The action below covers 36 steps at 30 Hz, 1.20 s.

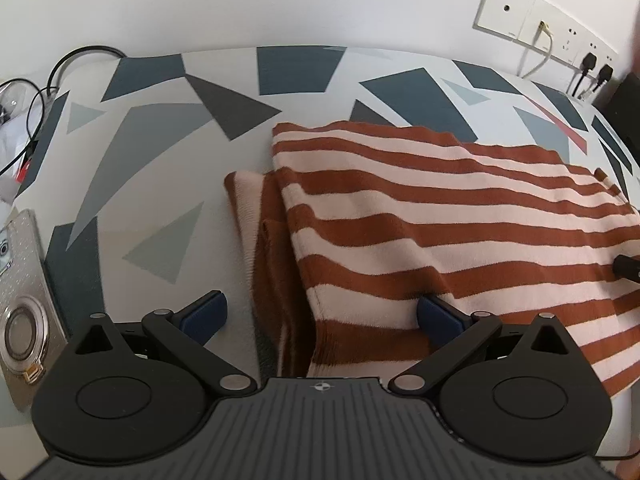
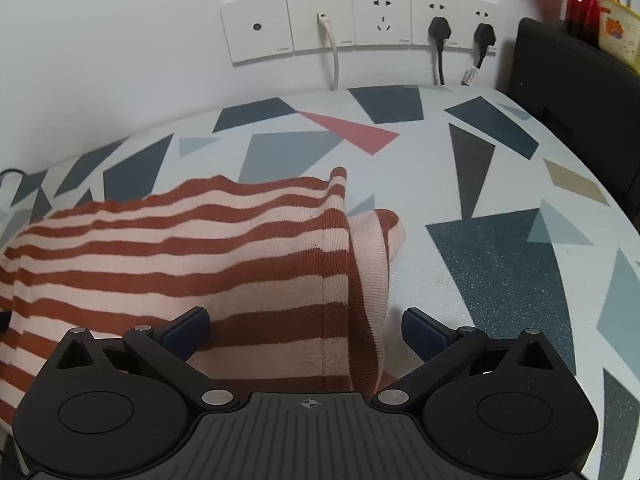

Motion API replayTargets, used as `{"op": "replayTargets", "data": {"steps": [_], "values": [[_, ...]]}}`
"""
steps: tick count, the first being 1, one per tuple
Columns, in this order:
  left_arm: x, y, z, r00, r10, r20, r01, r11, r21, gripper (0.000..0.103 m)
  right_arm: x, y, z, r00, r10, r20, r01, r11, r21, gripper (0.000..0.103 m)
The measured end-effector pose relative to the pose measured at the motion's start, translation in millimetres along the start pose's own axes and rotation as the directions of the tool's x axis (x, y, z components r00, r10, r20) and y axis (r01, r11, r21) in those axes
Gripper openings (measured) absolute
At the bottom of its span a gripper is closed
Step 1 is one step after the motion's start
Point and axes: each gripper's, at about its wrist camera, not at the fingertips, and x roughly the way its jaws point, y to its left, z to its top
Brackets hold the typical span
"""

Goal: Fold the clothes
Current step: 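Press the folded sweater flat with both open grippers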

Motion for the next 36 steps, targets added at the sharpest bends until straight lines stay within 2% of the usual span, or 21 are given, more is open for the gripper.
{"op": "replayTargets", "data": {"steps": [6,12,18,24,30,36], "values": [[0,0,-2,1.000,-0.001,0.010,0.001,1.000,-0.004,0.103,10,1,2,0.999,0.030,-0.017,-0.030,0.999,-0.030,0.102],[-4,-1,-12,0.998,0.023,0.064,-0.020,0.999,-0.044,0.103,14,-2,9,0.998,0.052,-0.043,-0.055,0.996,-0.072,0.102],[-5,-4,-18,0.994,0.043,0.101,-0.037,0.998,-0.060,0.103,17,3,16,0.996,0.021,-0.081,-0.026,0.998,-0.050,0.102],[-3,0,-13,0.997,0.021,0.079,-0.018,0.999,-0.034,0.103,21,13,23,0.992,0.015,-0.127,-0.021,0.998,-0.052,0.102],[-3,2,-9,0.999,0.002,0.051,-0.001,1.000,-0.017,0.103,21,13,21,0.994,0.018,-0.111,-0.024,0.998,-0.054,0.102],[-1,0,-8,0.998,0.015,0.062,-0.013,0.999,-0.030,0.103,21,14,20,0.995,0.015,-0.102,-0.020,0.998,-0.051,0.102]]}}
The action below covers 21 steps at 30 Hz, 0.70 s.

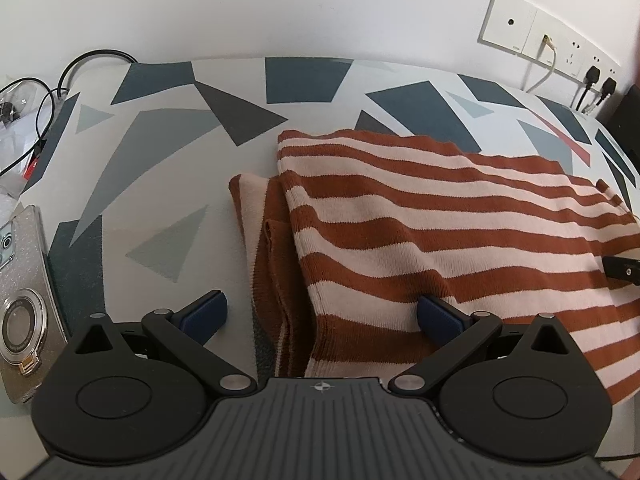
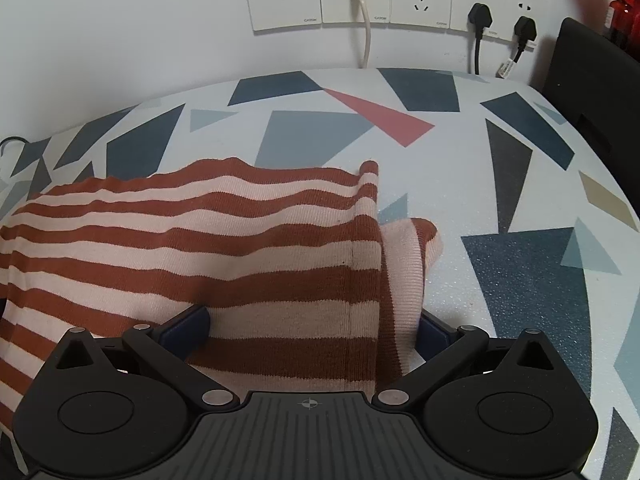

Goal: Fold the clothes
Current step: 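Press the folded sweater flat with both open grippers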

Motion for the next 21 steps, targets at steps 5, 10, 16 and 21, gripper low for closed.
{"op": "replayTargets", "data": {"steps": [5,10,16,21], "values": [[-1,5,2,0.999,-0.024,-0.023,0.025,0.999,0.025,0.103,-3,-4,-4,1.000,0.027,0.012,-0.027,1.000,-0.013,0.102],[0,8,1,0.999,-0.030,-0.024,0.030,0.999,0.034,0.103,-8,-10,-7,0.999,0.052,-0.004,-0.052,0.998,-0.035,0.102],[9,3,7,1.000,-0.023,0.015,0.022,0.999,0.030,0.103,-8,-10,-10,0.998,0.060,0.019,-0.059,0.997,-0.049,0.102],[12,1,11,1.000,-0.023,0.008,0.023,0.999,0.027,0.103,-5,-4,-5,0.998,0.064,0.016,-0.063,0.997,-0.053,0.102]]}}
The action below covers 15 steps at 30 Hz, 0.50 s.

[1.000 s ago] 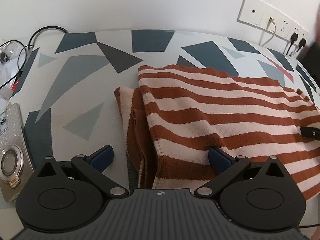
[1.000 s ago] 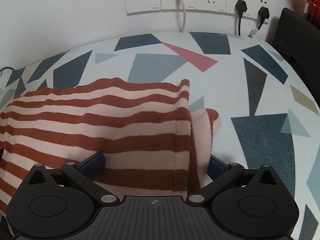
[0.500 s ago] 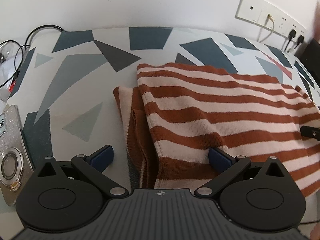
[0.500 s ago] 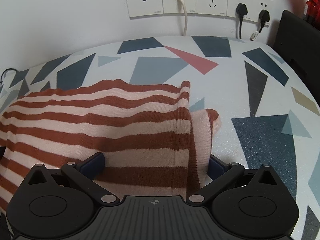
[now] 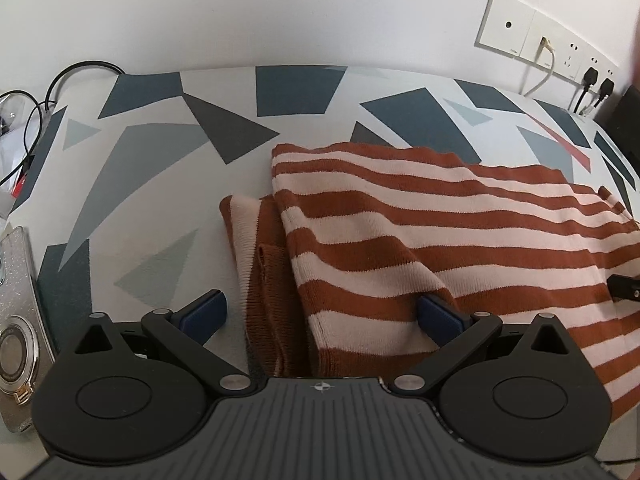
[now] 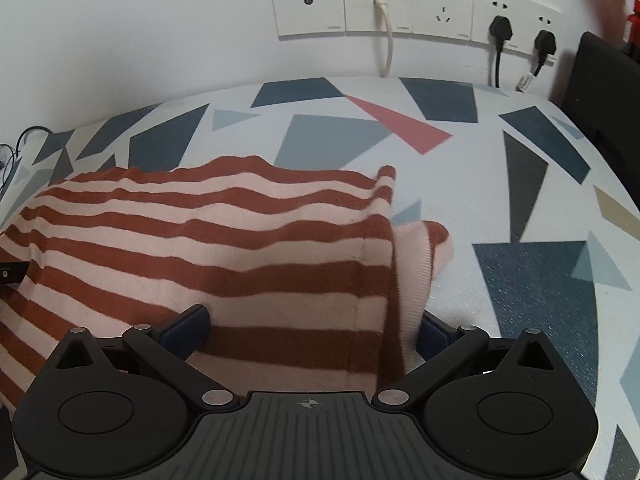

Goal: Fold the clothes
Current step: 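Press the folded sweater flat with both open grippers, then grasp the folded sweater edge with the left gripper while the right gripper grasps it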

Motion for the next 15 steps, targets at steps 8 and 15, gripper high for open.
{"op": "replayTargets", "data": {"steps": [8,15], "values": [[-2,0,-6,0.999,-0.010,0.033,0.009,1.000,0.018,0.103,1,-5,0,1.000,-0.008,0.001,0.008,1.000,0.002,0.102],[-7,-7,-4,0.999,-0.038,0.033,0.037,0.999,0.012,0.072,7,4,6,1.000,0.021,0.005,-0.020,0.999,-0.030,0.096]]}}
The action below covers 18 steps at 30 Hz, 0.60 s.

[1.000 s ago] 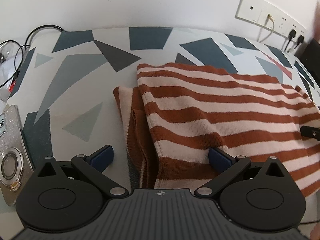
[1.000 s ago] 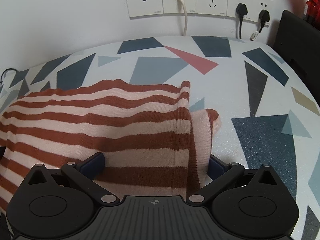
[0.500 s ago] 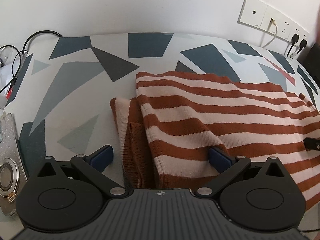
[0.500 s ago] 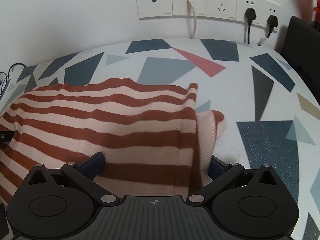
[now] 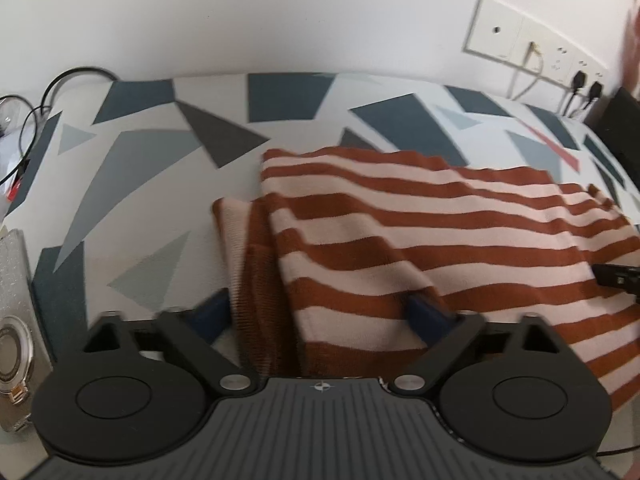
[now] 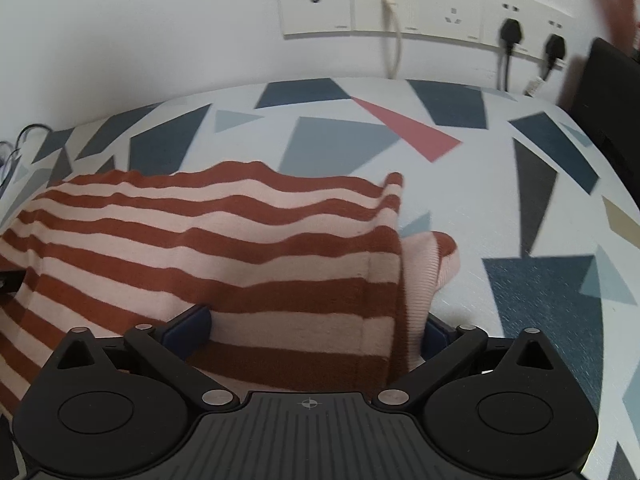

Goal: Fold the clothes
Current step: 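Grasp the folded sweater edge with the left gripper while the right gripper grasps it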

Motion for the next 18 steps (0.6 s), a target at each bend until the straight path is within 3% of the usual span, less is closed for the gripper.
{"op": "replayTargets", "data": {"steps": [1,2,3,4,5,7,12,18], "values": [[-2,-3,1,1.000,-0.025,-0.004,0.025,1.000,-0.007,0.062,-1,0,1,1.000,0.013,0.003,-0.013,1.000,-0.007,0.091],[-4,-7,2,0.999,-0.051,-0.009,0.051,0.999,-0.015,0.040,-1,0,2,1.000,0.026,0.005,-0.026,1.000,-0.014,0.086],[-4,-10,4,0.997,-0.078,-0.023,0.077,0.996,-0.037,0.025,-2,1,2,0.999,0.039,0.007,-0.039,0.999,-0.021,0.081],[-5,-13,5,0.996,-0.079,-0.031,0.077,0.995,-0.056,0.023,-3,1,4,0.998,0.060,0.008,-0.059,0.998,-0.026,0.069],[-5,-18,6,0.998,-0.059,-0.036,0.057,0.997,-0.050,0.022,-4,2,5,0.996,0.093,0.007,-0.093,0.995,-0.025,0.047],[-7,-28,7,0.999,-0.016,-0.045,0.015,1.000,-0.018,0.020,-5,0,9,0.985,0.170,-0.009,-0.170,0.985,0.020,0.032],[-19,-32,13,0.997,0.031,-0.075,-0.034,0.999,-0.035,0.019,-10,11,17,0.981,0.195,0.016,-0.195,0.981,0.002,0.027],[-54,-23,20,0.998,0.038,-0.040,-0.042,0.993,-0.112,0.019,-35,14,36,0.953,0.284,0.106,-0.285,0.959,-0.014,0.024]]}}
